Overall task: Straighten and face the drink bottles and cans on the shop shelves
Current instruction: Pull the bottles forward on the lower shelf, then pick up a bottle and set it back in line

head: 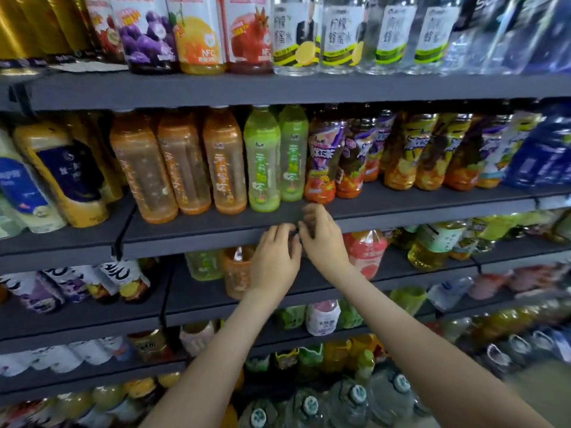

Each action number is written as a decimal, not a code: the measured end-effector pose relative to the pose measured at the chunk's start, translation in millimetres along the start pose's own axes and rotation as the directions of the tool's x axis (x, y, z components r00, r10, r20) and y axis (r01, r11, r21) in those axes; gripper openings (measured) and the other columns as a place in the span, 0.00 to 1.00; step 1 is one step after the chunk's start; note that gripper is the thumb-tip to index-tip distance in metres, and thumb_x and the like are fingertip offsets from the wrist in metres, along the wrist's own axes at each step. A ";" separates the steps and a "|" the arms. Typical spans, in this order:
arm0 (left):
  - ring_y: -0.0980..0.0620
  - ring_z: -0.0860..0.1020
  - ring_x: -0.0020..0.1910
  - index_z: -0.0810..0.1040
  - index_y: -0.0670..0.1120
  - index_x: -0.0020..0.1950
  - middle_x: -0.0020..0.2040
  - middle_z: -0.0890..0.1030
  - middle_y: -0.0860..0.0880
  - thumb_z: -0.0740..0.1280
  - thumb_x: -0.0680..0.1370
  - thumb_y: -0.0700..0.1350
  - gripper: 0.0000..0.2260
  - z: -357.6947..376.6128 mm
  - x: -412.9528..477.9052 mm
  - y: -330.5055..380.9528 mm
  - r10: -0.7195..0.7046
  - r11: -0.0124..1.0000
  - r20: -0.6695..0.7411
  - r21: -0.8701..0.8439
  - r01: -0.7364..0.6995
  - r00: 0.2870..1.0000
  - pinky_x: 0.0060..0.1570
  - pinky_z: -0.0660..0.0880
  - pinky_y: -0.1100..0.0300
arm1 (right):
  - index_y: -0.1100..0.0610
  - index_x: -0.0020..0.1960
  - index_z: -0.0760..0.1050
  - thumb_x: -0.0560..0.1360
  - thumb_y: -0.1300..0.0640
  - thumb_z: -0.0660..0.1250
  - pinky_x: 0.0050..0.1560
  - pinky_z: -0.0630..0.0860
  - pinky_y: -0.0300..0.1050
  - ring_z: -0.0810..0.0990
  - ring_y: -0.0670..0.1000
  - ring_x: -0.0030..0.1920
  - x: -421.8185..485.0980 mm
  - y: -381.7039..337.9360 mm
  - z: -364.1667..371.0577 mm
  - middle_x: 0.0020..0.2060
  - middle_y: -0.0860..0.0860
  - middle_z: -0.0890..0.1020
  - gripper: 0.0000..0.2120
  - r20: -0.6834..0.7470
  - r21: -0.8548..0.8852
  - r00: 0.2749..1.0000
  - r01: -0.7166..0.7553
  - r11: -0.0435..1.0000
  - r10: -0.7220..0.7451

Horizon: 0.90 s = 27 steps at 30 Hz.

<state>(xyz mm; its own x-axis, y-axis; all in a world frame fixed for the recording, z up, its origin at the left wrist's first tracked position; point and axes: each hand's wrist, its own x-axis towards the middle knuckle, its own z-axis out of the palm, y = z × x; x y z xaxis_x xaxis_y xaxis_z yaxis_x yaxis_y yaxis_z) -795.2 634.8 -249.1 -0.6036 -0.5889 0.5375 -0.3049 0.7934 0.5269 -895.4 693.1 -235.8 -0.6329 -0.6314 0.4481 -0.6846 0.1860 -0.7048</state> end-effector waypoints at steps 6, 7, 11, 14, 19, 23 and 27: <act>0.44 0.77 0.53 0.74 0.45 0.60 0.57 0.78 0.46 0.60 0.80 0.45 0.11 84.7 -20.7 47.7 -0.005 1.000 0.285 -0.012 0.009 0.959 0.44 0.73 0.53 | 0.58 0.56 0.72 0.75 0.63 0.64 0.45 0.76 0.50 0.79 0.52 0.45 -40.6 102.6 -59.0 0.45 0.53 0.81 0.10 0.006 0.009 0.980 -0.200 0.980 0.200; 0.45 0.77 0.53 0.73 0.45 0.61 0.58 0.77 0.47 0.60 0.80 0.45 0.11 99.2 -20.3 56.8 -0.020 1.000 0.326 0.004 0.020 0.945 0.44 0.73 0.53 | 0.57 0.56 0.71 0.75 0.62 0.64 0.43 0.76 0.49 0.79 0.52 0.44 -44.8 122.4 -70.7 0.44 0.52 0.80 0.10 0.000 -0.005 0.971 -0.239 0.971 0.239; 0.45 0.77 0.52 0.70 0.47 0.63 0.58 0.76 0.47 0.58 0.81 0.48 0.13 163.0 -15.0 100.1 -0.056 0.998 0.409 0.056 0.036 0.911 0.44 0.75 0.52 | 0.56 0.54 0.70 0.77 0.61 0.64 0.43 0.70 0.43 0.77 0.53 0.46 -53.8 210.2 -125.5 0.47 0.52 0.78 0.07 -0.052 0.028 0.889 -0.454 0.891 0.455; 0.46 0.78 0.52 0.71 0.46 0.63 0.56 0.78 0.49 0.59 0.80 0.46 0.12 221.7 -9.2 134.5 -0.103 0.995 0.395 0.049 0.091 0.913 0.44 0.73 0.54 | 0.59 0.55 0.68 0.76 0.61 0.65 0.43 0.69 0.45 0.77 0.58 0.49 -49.5 280.4 -170.5 0.50 0.57 0.78 0.10 -0.140 0.096 0.815 -0.554 0.827 0.562; 0.46 0.77 0.51 0.70 0.47 0.62 0.54 0.77 0.48 0.59 0.80 0.47 0.11 318.2 10.9 189.5 -0.208 0.977 0.356 0.120 0.176 0.911 0.43 0.74 0.53 | 0.64 0.61 0.66 0.72 0.57 0.70 0.48 0.67 0.43 0.72 0.51 0.51 -12.2 379.2 -240.1 0.51 0.55 0.73 0.23 -0.156 0.148 0.784 -0.583 0.799 0.601; 0.45 0.78 0.51 0.70 0.47 0.59 0.55 0.78 0.47 0.60 0.79 0.51 0.12 362.3 24.3 217.2 -0.341 0.936 0.295 0.197 0.292 0.893 0.44 0.76 0.51 | 0.61 0.60 0.65 0.72 0.63 0.71 0.42 0.63 0.28 0.67 0.44 0.49 29.4 418.8 -269.7 0.46 0.43 0.68 0.21 -0.116 0.182 0.826 -0.529 0.829 0.552; 0.43 0.77 0.52 0.67 0.43 0.63 0.57 0.75 0.44 0.62 0.78 0.53 0.19 375.8 25.7 230.4 -0.442 0.887 0.209 0.248 0.390 0.872 0.43 0.73 0.51 | 0.64 0.61 0.65 0.73 0.57 0.71 0.49 0.67 0.39 0.71 0.53 0.54 44.9 434.2 -268.4 0.49 0.51 0.70 0.23 -0.138 0.136 0.857 -0.480 0.867 0.496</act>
<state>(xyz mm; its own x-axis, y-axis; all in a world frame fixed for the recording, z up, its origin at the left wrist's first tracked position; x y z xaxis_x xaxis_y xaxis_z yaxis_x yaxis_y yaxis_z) -1157.8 860.4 -361.3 -0.5456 -0.8323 0.0980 -0.6885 0.5118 0.5139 -1318.1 947.6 -374.0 -0.9319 -0.3456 0.1103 -0.2409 0.3621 -0.9005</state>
